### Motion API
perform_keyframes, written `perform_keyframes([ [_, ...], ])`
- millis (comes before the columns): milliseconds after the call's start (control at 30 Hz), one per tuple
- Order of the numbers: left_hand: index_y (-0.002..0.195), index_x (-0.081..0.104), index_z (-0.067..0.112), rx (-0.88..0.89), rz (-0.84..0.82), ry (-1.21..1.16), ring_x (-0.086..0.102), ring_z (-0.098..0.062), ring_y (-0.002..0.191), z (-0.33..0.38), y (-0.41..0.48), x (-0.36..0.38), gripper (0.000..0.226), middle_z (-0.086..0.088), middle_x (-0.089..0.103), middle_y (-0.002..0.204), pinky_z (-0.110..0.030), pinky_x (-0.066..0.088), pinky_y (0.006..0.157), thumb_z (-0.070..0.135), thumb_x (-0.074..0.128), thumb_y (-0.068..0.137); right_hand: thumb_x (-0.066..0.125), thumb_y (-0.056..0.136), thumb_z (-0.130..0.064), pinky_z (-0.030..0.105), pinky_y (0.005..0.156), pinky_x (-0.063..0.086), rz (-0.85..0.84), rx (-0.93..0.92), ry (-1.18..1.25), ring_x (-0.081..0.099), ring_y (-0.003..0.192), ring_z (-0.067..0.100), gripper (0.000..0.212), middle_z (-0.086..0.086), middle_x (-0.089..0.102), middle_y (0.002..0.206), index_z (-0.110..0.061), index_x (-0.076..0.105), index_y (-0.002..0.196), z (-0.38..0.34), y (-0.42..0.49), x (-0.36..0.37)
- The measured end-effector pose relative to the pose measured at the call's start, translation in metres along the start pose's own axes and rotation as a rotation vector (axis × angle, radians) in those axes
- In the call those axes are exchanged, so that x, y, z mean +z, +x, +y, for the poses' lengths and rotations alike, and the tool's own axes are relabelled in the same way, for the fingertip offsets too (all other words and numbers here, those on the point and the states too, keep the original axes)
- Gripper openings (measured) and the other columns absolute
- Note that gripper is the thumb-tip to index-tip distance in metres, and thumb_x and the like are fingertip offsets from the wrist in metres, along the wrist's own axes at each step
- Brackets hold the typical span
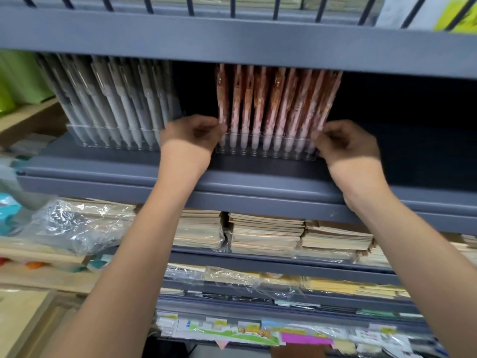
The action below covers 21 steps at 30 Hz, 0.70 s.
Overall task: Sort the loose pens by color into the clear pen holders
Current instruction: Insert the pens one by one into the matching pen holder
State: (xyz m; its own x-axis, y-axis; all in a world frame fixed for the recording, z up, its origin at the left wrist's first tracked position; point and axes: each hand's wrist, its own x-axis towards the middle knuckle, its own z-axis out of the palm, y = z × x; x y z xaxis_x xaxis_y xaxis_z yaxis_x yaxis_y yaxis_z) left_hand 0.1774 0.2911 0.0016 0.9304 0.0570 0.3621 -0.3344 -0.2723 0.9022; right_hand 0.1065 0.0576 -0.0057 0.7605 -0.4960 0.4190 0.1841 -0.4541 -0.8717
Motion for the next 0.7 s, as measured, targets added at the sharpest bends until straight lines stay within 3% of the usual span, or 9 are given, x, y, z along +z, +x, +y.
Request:
perform_keyframes([
  [67, 0.092, 0.072, 0.012, 0.011, -0.003, -0.02, 0.066, -0.015, 0.069, -0.001, -0.002, 0.0, 0.006, 0.0, 0.069, 0.073, -0.036, 0.059, 0.083, 0.014, 0.076, 0.088, 0.06, 0.067, -0.056, 0.034, 0.081, 0.058, -0.005, 0.003, -0.002, 0.066, 0.073, 0.003, 0.014, -0.02, 0.07, 0.072, -0.045, 0.065, 0.076, 0.001, 0.0, -0.001],
  [200, 0.091, 0.069, 0.009, 0.029, 0.006, -0.026, 0.06, 0.004, 0.057, -0.003, -0.002, -0.001, 0.008, 0.009, 0.066, 0.068, -0.017, 0.051, 0.066, 0.011, 0.076, 0.088, 0.058, 0.071, -0.053, 0.044, 0.086, 0.057, -0.024, -0.012, -0.032, 0.069, 0.081, 0.012, 0.025, -0.012, 0.072, 0.076, -0.036, 0.068, 0.087, 0.004, 0.0, -0.001],
  [267, 0.094, 0.066, 0.01, 0.044, 0.037, -0.016, 0.062, 0.002, 0.063, -0.001, -0.004, -0.001, 0.013, 0.009, 0.065, 0.073, -0.014, 0.05, 0.066, 0.012, 0.077, 0.087, 0.058, 0.073, -0.051, 0.046, 0.087, 0.056, -0.025, -0.017, -0.04, 0.069, 0.082, 0.015, 0.024, -0.01, 0.072, 0.078, -0.035, 0.068, 0.088, 0.005, 0.0, -0.001],
  [500, 0.078, 0.063, 0.03, 0.188, 0.216, 0.061, 0.063, -0.007, 0.065, 0.012, -0.031, 0.004, 0.013, 0.012, 0.066, 0.07, -0.031, 0.055, 0.066, 0.029, 0.074, 0.084, 0.067, 0.066, -0.058, 0.044, 0.083, 0.058, 0.004, -0.005, 0.006, 0.07, 0.082, 0.011, 0.027, -0.008, 0.073, 0.083, -0.036, 0.062, 0.082, 0.001, 0.0, 0.001],
  [700, 0.087, 0.074, 0.019, 0.246, 0.257, 0.173, 0.068, -0.024, 0.075, 0.02, -0.037, 0.018, 0.014, -0.002, 0.073, 0.08, -0.04, 0.055, 0.071, 0.032, 0.069, 0.088, 0.065, 0.068, -0.056, 0.047, 0.081, 0.058, -0.006, -0.032, -0.003, 0.07, 0.078, 0.011, 0.013, -0.012, 0.072, 0.076, -0.046, 0.061, 0.077, 0.003, 0.0, 0.0],
])
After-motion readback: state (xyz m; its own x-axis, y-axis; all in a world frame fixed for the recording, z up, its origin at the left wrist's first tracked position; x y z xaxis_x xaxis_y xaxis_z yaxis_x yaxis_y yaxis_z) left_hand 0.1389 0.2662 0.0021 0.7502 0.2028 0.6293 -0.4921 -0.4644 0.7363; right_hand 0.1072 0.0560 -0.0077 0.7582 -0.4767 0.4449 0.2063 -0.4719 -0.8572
